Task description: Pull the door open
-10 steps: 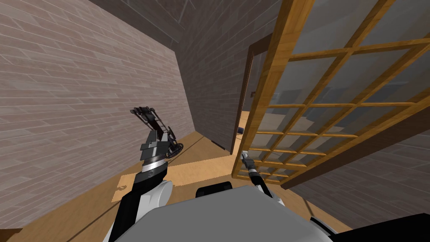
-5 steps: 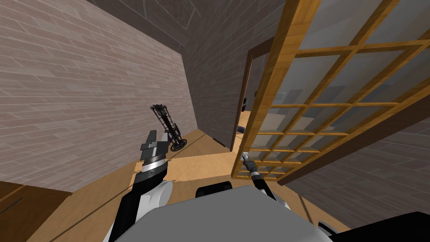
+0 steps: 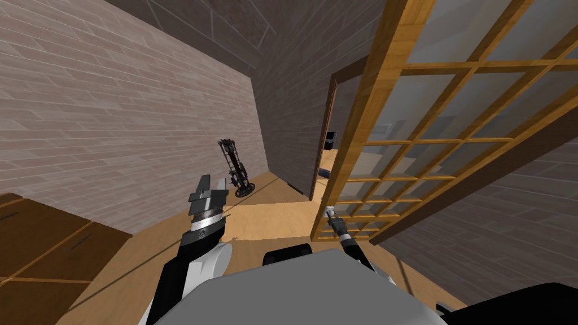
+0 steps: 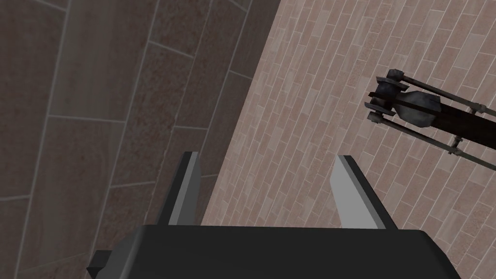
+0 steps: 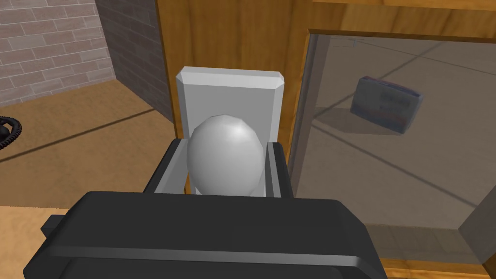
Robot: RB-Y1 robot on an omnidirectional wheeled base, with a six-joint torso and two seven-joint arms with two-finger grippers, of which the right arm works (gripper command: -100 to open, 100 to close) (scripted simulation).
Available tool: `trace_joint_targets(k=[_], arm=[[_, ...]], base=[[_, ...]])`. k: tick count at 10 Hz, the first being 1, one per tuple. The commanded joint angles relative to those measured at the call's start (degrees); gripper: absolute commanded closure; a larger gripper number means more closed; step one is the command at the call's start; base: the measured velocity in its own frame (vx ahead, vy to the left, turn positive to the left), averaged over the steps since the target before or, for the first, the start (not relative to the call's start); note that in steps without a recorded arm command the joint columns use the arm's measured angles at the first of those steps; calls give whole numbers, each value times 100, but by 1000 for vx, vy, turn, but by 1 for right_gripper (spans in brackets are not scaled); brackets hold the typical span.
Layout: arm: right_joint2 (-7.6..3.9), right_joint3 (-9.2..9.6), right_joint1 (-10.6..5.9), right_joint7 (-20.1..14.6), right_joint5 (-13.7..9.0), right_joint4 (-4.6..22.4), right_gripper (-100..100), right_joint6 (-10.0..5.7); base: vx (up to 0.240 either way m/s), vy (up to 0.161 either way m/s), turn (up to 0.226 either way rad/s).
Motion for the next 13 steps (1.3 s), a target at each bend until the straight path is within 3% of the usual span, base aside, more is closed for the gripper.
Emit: trace_joint_targets(k=[1,6,7,13], arm=[[-73,86,60,-105,56,19,100,-146],[-277,313,208,-388,205,105,100,-528],[-239,300,143,-381,197,205,100,-497],[-362,487,143,-619,300,413,100,-804]], base=[[-230,-37,121],[-197,-34,102],[-75,-20,21],[-188,-47,126]])
